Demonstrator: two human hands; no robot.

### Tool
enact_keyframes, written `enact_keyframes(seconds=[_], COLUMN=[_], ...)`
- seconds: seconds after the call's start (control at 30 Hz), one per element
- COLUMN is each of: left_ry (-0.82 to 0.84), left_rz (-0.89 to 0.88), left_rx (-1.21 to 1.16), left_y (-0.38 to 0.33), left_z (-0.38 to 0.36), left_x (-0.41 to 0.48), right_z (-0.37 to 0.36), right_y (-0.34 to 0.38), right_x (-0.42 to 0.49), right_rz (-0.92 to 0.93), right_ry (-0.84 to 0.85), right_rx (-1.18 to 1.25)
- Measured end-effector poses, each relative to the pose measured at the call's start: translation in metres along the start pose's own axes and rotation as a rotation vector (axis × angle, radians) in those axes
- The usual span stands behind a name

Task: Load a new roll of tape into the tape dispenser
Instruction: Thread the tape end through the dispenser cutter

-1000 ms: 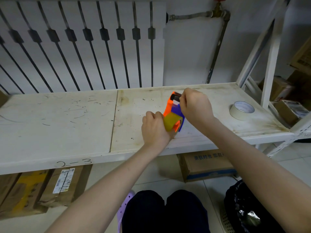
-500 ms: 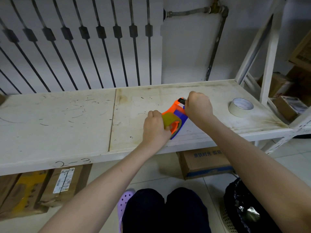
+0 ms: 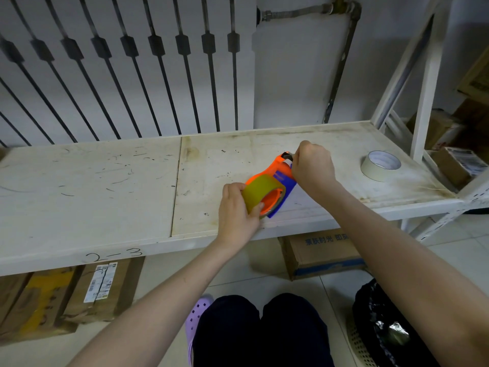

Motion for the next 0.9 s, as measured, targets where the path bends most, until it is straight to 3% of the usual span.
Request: enact_keyframes(seconds=[0.23,0.43,0.6,0.8,0.9], left_ry=[-0.003,0.057,-0.023,0.159,0.231], left_rz=[0.005,0.077,0.125,0.101,0.064], left_rx=[-0.045,0.033,0.109,0.083,0.070], left_y=[0.011,0.005,-0.018,-0.045,-0.062], left_z=[0.000,0.004,0.015,0.004,-0.003], left_x=[-0.005,0.008,0.015,0.043,0.050], right_z=[0.000,0.010,0.015,0.024,0.026], right_y=[-0.007,0.000,0.002,0.006,0.010], right_x=[0.000,0.006,-0.002,-0.006,-0.007], right_rz=[-0.057,0.042,0.080,0.097,0.106], right_ry=[-0.022,-0.042,-0.111,-0.137,-0.180], right_rx=[0.043,0.109,0.271,0.448,0.407])
Point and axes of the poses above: each hand's wrist, its own x-axis towards the middle knuckle, its own z-axis out of the back of the hand, y = z × x, the point moved 4 cm from there along x, towards the middle knuckle, and after that the axes turned 12 degrees about z, right-handed, at the moved point
